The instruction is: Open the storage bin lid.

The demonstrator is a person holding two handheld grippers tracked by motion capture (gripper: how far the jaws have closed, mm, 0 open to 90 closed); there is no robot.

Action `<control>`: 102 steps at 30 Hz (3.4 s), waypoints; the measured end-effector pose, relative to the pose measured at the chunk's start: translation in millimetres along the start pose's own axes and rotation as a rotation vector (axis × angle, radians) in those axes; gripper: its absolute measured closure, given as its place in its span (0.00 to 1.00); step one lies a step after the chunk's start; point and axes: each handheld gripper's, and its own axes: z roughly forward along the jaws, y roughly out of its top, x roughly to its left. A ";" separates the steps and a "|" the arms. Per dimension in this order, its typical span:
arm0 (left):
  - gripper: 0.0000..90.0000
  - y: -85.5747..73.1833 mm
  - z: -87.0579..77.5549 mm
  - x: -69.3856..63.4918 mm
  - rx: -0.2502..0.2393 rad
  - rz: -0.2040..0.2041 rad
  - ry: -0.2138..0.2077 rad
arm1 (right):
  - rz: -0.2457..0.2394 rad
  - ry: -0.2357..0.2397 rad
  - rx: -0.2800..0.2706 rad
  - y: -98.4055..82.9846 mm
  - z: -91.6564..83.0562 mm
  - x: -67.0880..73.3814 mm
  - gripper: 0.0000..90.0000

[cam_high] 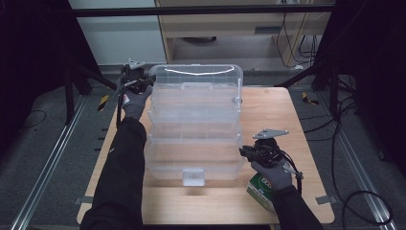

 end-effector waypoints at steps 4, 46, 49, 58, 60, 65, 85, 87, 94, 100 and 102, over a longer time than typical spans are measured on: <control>0.85 -1.1 3.6 0.1 -0.001 -0.007 0.004 | 0.007 0.003 -0.001 -0.2 -0.1 0.2 0.86; 0.64 -20.0 -22.3 32.3 0.000 -0.078 0.001 | 0.025 0.014 0.003 1.2 -1.1 -0.1 0.89; 0.62 -25.4 -38.5 31.2 -0.016 -0.069 -0.017 | 0.027 0.011 0.001 0.8 -0.5 -0.3 0.88; 0.61 -52.1 -91.1 16.8 -0.040 -0.032 -0.084 | 0.024 -0.007 0.005 1.2 1.1 1.5 0.87; 0.61 -60.9 -102.9 12.5 -0.045 -0.037 -0.108 | 0.021 -0.009 0.004 1.3 1.3 1.8 0.87; 0.61 -82.6 -125.1 0.4 -0.031 -0.001 -0.128 | 0.022 -0.013 0.005 1.6 1.7 2.4 0.87; 0.65 -155.1 -139.8 -40.0 0.107 0.028 -0.218 | 0.018 -0.026 0.001 1.4 2.5 3.1 0.86; 0.65 -158.6 -138.5 -43.1 0.127 0.048 -0.213 | 0.021 -0.028 0.002 1.5 2.5 3.4 0.86; 0.71 -170.5 -130.5 -42.9 0.180 0.045 -0.204 | 0.017 -0.034 0.010 2.3 2.5 4.7 0.86; 0.75 -172.7 -128.3 -40.6 0.189 0.043 -0.197 | 0.010 -0.036 0.012 2.7 2.8 7.0 0.86; 0.75 -172.8 -128.3 -40.3 0.188 0.042 -0.198 | 0.009 -0.038 0.017 3.0 2.7 8.2 0.86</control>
